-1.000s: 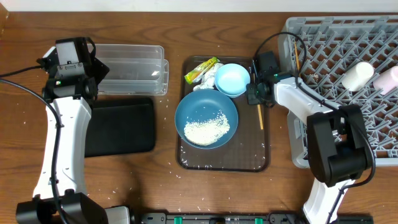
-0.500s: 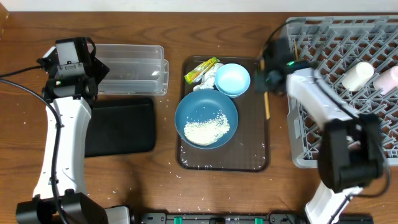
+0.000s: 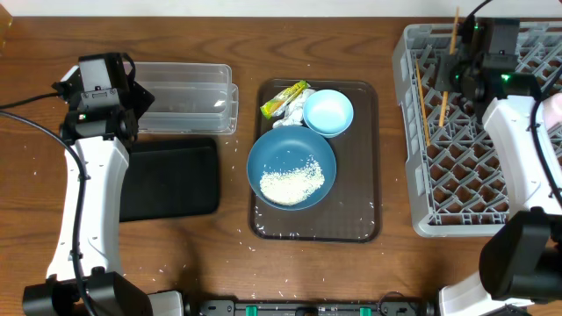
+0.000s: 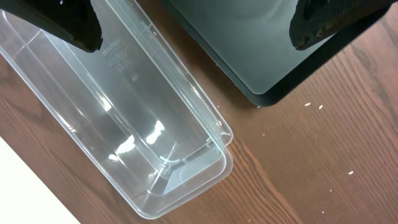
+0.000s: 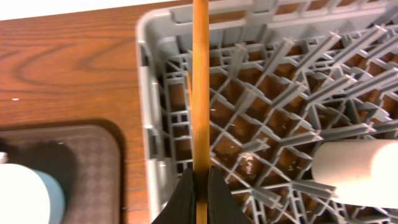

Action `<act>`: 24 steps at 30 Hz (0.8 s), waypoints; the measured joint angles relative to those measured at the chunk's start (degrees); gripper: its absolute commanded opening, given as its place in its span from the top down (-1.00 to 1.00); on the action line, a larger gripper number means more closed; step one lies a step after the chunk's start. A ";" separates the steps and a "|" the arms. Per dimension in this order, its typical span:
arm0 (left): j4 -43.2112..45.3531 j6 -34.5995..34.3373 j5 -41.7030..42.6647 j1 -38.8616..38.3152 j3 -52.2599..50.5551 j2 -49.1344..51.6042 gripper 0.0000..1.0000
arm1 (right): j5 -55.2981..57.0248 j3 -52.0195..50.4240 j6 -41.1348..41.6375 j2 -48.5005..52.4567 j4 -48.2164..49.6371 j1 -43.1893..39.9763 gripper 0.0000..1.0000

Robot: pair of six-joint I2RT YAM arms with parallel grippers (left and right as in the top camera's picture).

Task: Sort waste into correct bins and load items into the dishwasher rack
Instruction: 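Carry the chopstick to the rack and lower it upright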

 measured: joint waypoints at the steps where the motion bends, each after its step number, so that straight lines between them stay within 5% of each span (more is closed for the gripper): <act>1: -0.02 0.00 0.00 0.00 -0.02 0.00 -0.98 | 0.17 0.00 -0.28 0.50 0.04 -0.22 0.96; 8: -0.02 0.00 0.00 0.00 -0.02 0.00 -0.99 | -0.74 0.00 -0.92 4.98 1.51 -0.24 0.89; 11: -0.02 0.00 0.00 0.00 -0.02 0.00 -0.98 | -1.95 0.00 -1.38 6.71 1.66 -0.24 0.32; 14: -0.02 0.00 0.00 0.00 -0.02 0.00 -0.98 | -2.47 0.00 -1.46 7.41 1.66 -0.24 0.02; 24: -0.02 0.00 0.00 0.00 0.00 0.00 -0.98 | -10.43 -0.02 -1.79 7.39 0.72 -0.24 -0.17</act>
